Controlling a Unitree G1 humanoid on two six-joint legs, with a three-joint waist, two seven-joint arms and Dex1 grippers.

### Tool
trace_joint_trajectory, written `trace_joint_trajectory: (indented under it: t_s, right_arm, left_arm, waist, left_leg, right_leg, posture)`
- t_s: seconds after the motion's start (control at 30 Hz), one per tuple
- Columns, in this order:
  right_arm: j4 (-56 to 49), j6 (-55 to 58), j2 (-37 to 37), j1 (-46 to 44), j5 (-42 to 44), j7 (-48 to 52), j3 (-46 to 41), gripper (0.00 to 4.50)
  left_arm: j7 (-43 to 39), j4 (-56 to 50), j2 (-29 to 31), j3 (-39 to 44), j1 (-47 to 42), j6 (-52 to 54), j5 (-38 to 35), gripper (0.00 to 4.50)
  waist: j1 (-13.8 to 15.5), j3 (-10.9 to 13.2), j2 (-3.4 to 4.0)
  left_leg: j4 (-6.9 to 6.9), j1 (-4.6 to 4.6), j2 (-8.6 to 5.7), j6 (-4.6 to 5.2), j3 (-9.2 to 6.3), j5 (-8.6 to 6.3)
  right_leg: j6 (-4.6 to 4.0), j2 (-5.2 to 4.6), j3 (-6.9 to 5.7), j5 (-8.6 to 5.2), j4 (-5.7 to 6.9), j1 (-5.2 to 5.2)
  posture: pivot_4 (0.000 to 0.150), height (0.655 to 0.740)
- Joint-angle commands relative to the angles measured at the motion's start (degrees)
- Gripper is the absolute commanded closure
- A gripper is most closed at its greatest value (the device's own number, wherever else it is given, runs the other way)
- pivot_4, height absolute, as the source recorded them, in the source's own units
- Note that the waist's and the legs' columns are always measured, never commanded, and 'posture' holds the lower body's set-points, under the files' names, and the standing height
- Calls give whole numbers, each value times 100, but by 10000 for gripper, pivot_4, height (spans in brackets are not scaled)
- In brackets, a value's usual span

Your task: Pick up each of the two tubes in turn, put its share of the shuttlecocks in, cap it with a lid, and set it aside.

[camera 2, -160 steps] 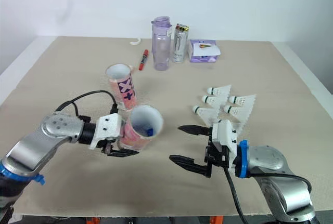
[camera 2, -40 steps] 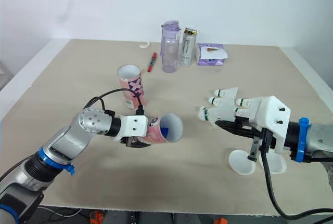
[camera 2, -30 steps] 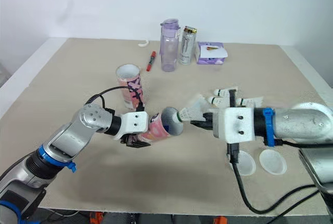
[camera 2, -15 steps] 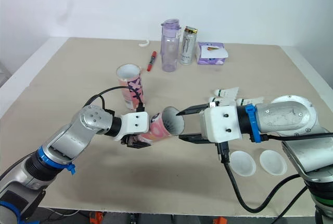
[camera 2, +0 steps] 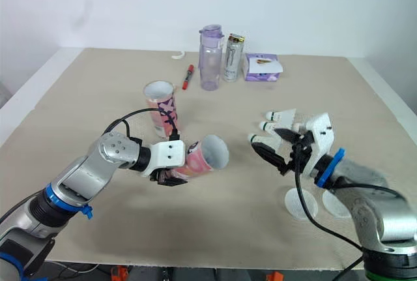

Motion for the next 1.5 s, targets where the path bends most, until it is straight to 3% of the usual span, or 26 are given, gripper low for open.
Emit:
trace_joint_trajectory:
  t_s: [0.03, 0.37, 0.83, 1.0, 1.1, 1.17, 1.2, 1.27, 1.3, 1.33, 1.5]
  right_arm:
    - [51, -344, 85, 150, -397, -133, 111, 604]
    - [219, -295, 350, 193, -424, -123, 222, 604]
    - [1275, 164, 1153, -945, -187, -644, 260, 604]
    - [1510, 279, 1147, -1095, -204, -712, 214, 15525]
    - [1571, 287, 1161, -1153, -209, -719, 222, 28349]
    - [1571, 284, 1169, -1179, -215, -722, 237, 30595]
    - [1561, 280, 1173, -1186, -216, -715, 252, 38174]
    - [1517, 270, 1165, -1176, -222, -682, 291, 38174]
    - [1483, 271, 1170, -1173, -214, -679, 298, 43481]
    - [1423, 272, 1168, -1174, -198, -664, 306, 44801]
    - [153, 582, 493, -1013, 126, -266, 172, 44801]
  left_arm:
    - [3, 154, 147, -236, 163, 135, 129, 14852]
    - [75, 94, 189, -250, 222, 171, 127, 14852]
    - [208, -7, 202, -283, 268, 286, 119, 14852]
    - [250, 17, 191, -304, 273, 283, 136, 14852]
    - [278, 44, 176, -328, 272, 263, 149, 14852]
    - [299, 54, 163, -341, 265, 259, 155, 14852]
    - [308, 60, 156, -343, 262, 257, 158, 14852]
    - [324, 59, 147, -353, 263, 256, 164, 14852]
    - [330, 59, 144, -356, 265, 254, 165, 14852]
    - [334, 57, 145, -358, 271, 250, 166, 14852]
    - [332, 110, 161, -345, 264, 196, 158, 14852]
  waist:
    - [-2, 0, -2]
    - [-12, 0, -1]
    - [-64, -2, 2]
    - [-76, -2, 2]
    - [-76, -2, 3]
    - [-77, -2, 3]
    - [-77, -3, 3]
    - [-77, -3, 3]
    - [-77, -3, 3]
    - [-77, -3, 3]
    - [-76, -3, 6]
  left_leg:
    - [0, 0, 1, 0, -2, 0]
    - [0, 1, 4, 0, -2, 0]
    - [-1, 4, 4, 1, -3, 1]
    - [-1, 5, 3, 1, -4, 1]
    - [-1, 5, 3, 1, -4, 1]
    - [-1, 5, 3, 1, -4, 1]
    - [-1, 5, 2, 1, -4, 1]
    - [-1, 5, 2, 2, -4, 1]
    - [-1, 5, 2, 2, -4, 1]
    - [-1, 5, 2, 2, -4, 1]
    - [-1, 5, 0, 2, -4, 2]
  right_leg:
    - [0, 4, -1, 0, 0, 1]
    - [-1, 6, 0, 1, 0, 1]
    - [-2, 7, 0, 3, 0, 3]
    - [-2, 7, 0, 4, 1, 3]
    - [-1, 7, 1, 4, 1, 4]
    - [-1, 7, 1, 5, 1, 4]
    - [-1, 7, 1, 6, 1, 4]
    - [0, 7, 1, 6, 0, 4]
    - [0, 7, 1, 6, 1, 4]
    - [0, 7, 1, 6, 1, 4]
    - [1, 5, 2, 7, 1, 4]
  posture:
    - [1500, 7400]
    - [1500, 7400]
    - [1500, 7400]
    - [1500, 7400]
    - [1500, 7400]
    - [1500, 7400]
    - [1500, 7400]
    - [1500, 7400]
    - [1500, 7400]
    - [1500, 7400]
    - [1500, 7400]
